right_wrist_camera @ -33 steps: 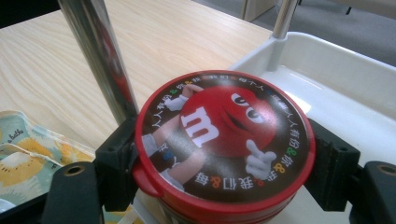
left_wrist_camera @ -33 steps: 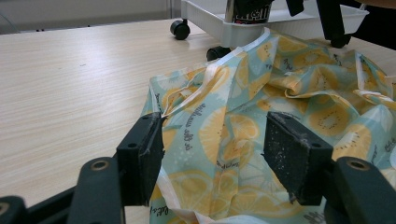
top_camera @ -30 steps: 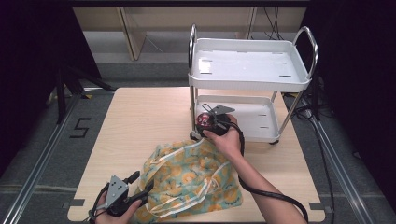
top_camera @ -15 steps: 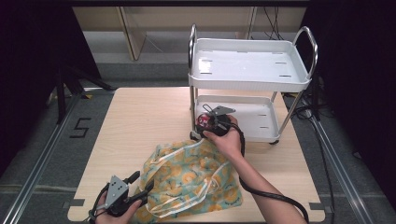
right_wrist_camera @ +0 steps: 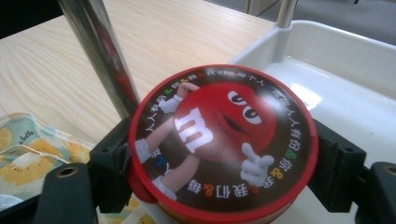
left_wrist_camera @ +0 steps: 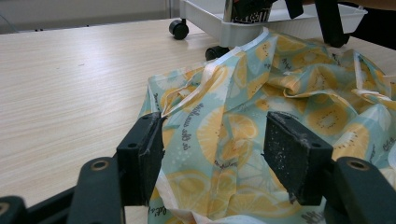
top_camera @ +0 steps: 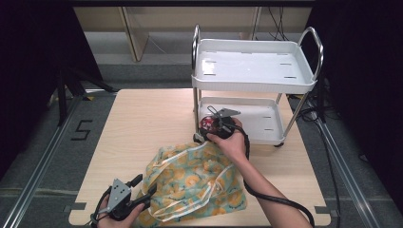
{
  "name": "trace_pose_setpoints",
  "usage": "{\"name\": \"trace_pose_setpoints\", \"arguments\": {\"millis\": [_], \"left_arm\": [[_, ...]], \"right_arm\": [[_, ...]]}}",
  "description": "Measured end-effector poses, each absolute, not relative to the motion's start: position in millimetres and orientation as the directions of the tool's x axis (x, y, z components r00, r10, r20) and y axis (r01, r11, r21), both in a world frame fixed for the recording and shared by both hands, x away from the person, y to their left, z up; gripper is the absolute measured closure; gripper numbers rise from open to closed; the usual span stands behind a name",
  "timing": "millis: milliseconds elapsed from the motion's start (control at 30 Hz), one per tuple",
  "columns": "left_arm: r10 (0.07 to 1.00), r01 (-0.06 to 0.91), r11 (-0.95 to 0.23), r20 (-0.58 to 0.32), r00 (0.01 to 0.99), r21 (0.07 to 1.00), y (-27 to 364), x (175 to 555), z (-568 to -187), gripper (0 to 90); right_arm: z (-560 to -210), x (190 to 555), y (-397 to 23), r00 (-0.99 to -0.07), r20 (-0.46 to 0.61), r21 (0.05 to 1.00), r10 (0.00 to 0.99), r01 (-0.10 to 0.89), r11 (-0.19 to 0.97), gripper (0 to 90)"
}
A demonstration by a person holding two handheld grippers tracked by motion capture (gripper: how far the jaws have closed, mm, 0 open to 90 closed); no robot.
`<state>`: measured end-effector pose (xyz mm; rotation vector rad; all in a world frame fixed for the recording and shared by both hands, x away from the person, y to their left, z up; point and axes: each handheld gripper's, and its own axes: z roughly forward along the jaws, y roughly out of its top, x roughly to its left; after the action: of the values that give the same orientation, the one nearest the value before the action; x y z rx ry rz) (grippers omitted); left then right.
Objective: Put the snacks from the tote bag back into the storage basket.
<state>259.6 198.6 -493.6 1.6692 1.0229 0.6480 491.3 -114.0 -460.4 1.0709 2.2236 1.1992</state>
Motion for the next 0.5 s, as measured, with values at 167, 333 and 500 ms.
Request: {"name": "trace_pose_setpoints", "arguments": {"millis": [167,333,500], "left_arm": [[0.866,0.310,-0.107,-0.065,0.495,0.945,198.6,260.0,-493.8,37.3],[0.866,0.309,-0.109,-0.063,0.496,0.945,198.9,260.1,-493.7,37.3],[0.865,0.306,-0.104,-0.065,0.497,0.946,198.5,260.3,-494.0,37.3]], "right_arm": [[-460.9,490.7,-113.9,-0.619,0.017,0.831,0.786,0.445,0.333,20.5],[-460.9,489.6,-113.8,-0.618,0.021,0.830,0.786,0.450,0.331,19.0],[-460.0,487.5,-113.3,-0.618,0.016,0.830,0.786,0.446,0.334,17.9]]}}
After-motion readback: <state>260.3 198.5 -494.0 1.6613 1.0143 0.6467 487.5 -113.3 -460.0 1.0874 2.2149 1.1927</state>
